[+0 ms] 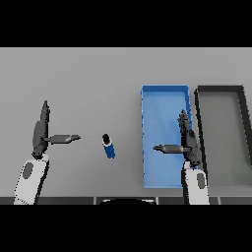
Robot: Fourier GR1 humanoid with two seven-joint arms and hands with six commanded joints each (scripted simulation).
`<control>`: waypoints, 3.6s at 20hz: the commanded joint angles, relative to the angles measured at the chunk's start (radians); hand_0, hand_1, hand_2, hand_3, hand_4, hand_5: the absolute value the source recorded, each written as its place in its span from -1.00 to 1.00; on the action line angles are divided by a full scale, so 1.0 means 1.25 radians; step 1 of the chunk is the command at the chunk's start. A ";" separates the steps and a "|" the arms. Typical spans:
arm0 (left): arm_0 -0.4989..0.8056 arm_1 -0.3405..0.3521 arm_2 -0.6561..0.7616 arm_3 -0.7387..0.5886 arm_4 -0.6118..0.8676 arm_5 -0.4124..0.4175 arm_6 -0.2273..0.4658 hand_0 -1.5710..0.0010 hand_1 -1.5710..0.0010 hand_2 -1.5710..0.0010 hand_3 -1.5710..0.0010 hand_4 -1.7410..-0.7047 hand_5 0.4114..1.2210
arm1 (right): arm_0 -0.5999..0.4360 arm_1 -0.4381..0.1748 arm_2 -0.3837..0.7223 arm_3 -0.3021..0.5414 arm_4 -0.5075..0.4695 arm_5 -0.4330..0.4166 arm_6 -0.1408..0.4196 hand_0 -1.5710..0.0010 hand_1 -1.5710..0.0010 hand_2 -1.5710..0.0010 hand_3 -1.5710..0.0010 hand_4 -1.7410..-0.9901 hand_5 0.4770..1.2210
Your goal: Pick up the blue pipe and place it into the blue bin.
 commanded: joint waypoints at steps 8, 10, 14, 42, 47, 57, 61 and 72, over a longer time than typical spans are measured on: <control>0.016 0.108 -0.034 -0.001 0.001 -0.168 -0.073 1.00 1.00 1.00 1.00 0.49 -0.55 | 0.029 -0.083 0.061 -0.042 0.111 0.026 -0.065 1.00 1.00 1.00 1.00 0.43 -0.69; 0.015 0.147 -0.044 0.012 0.006 -0.245 -0.104 1.00 1.00 1.00 1.00 0.49 -0.54 | 0.046 -0.115 0.084 -0.069 0.151 0.035 -0.070 1.00 1.00 1.00 1.00 0.45 -0.70; 0.020 0.161 -0.061 -0.008 0.004 -0.280 -0.125 1.00 1.00 1.00 1.00 0.50 -0.55 | 0.047 -0.123 0.099 -0.085 0.174 0.038 -0.043 1.00 1.00 1.00 1.00 0.48 -0.71; -0.030 -0.064 -0.318 0.018 -0.156 -0.338 -0.057 1.00 1.00 1.00 1.00 0.20 -0.80 | 0.068 -0.114 0.090 -0.110 0.137 0.053 -0.036 1.00 1.00 1.00 1.00 0.44 -0.81; -0.054 -0.121 -0.315 0.076 -0.149 -0.333 -0.105 1.00 1.00 0.89 0.94 0.17 -0.62 | 0.068 -0.119 0.085 -0.113 0.139 0.050 -0.028 1.00 1.00 1.00 1.00 0.47 -0.80; -0.039 -0.185 -0.329 0.067 -0.098 -0.333 -0.102 -0.52 -0.61 -0.67 -0.60 -0.76 0.72 | 0.060 -0.120 0.087 -0.093 0.151 0.047 -0.038 1.00 1.00 1.00 1.00 0.50 -0.77; -0.034 -0.181 -0.343 0.050 -0.125 -0.318 -0.128 -0.80 -0.84 -0.86 -0.84 -0.58 0.88 | 0.068 -0.113 0.095 -0.093 0.158 0.045 -0.048 1.00 1.00 1.00 1.00 0.51 -0.78; -0.079 -0.233 -0.328 -0.072 -0.125 -0.310 -0.125 -0.98 -0.99 -0.99 -0.99 -0.48 0.99 | 0.059 -0.126 0.092 -0.092 0.168 0.044 -0.037 1.00 1.00 1.00 1.00 0.63 -0.77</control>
